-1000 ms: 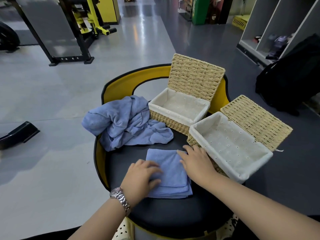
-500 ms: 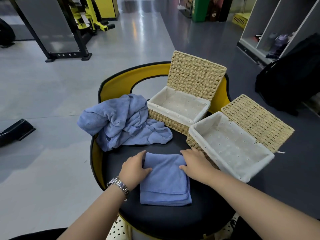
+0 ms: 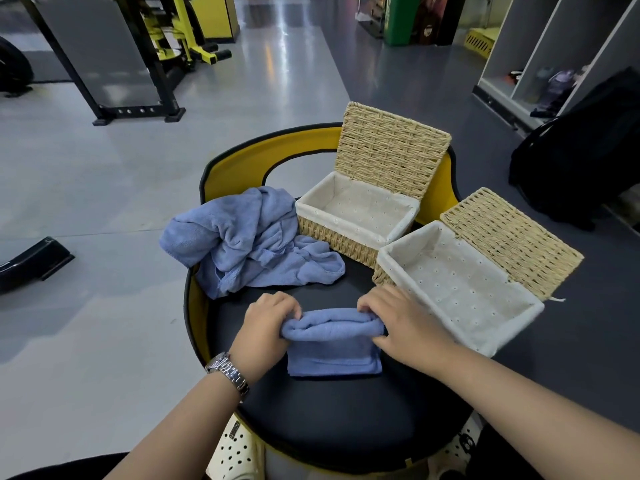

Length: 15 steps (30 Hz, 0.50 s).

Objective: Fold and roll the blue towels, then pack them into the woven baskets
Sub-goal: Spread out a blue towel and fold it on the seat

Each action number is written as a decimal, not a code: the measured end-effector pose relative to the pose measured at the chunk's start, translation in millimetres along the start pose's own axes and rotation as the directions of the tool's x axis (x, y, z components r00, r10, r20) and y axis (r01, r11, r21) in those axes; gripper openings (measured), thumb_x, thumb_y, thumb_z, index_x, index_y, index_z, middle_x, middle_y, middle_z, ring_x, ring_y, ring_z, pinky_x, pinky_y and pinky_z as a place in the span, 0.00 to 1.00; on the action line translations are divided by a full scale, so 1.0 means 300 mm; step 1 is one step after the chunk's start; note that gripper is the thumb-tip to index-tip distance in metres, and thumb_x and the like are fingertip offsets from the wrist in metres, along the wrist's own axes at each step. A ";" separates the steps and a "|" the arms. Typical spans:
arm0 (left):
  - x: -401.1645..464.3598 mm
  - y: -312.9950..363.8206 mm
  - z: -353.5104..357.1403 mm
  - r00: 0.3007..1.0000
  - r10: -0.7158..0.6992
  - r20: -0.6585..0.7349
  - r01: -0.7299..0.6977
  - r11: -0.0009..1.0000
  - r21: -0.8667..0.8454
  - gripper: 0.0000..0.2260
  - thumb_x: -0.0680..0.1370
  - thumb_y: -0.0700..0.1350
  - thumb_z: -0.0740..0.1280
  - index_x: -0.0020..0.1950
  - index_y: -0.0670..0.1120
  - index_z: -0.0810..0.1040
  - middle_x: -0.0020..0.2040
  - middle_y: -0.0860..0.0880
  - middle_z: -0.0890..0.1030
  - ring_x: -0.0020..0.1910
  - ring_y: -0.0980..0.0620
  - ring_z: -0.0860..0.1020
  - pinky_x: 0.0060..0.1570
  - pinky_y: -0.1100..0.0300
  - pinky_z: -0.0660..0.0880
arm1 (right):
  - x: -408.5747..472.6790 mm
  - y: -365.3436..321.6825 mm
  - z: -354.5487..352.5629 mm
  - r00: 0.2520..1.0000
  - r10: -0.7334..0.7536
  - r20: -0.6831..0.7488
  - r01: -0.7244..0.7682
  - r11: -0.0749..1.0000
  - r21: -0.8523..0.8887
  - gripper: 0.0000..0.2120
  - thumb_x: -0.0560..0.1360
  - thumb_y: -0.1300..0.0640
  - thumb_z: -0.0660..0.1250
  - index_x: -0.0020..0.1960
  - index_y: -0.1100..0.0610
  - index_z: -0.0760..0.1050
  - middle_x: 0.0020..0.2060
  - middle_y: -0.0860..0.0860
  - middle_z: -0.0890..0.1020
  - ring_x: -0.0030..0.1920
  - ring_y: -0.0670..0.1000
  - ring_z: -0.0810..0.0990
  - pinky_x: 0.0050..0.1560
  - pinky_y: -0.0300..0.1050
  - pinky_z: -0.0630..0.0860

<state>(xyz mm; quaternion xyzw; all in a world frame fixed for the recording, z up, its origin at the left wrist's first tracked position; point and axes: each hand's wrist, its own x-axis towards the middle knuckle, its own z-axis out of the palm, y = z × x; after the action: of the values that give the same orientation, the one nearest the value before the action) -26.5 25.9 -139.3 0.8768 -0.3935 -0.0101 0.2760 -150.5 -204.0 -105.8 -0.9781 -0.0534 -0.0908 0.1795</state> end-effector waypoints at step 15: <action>-0.055 0.029 -0.050 0.959 -0.004 0.283 -0.061 0.974 0.218 0.24 0.70 0.68 0.52 0.62 0.60 0.68 0.58 0.62 0.74 0.61 0.56 0.69 0.60 0.59 0.60 | -0.033 -0.056 0.016 0.992 -0.093 0.087 0.105 0.985 -0.134 0.04 0.72 0.55 0.61 0.44 0.48 0.74 0.42 0.43 0.73 0.48 0.49 0.69 0.57 0.47 0.65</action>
<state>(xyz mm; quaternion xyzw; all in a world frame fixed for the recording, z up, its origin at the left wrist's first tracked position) -40.3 39.8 -125.6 0.8861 -0.4401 -0.0864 0.1167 -161.6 -187.4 -106.4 -0.9872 -0.1027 -0.0636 0.1044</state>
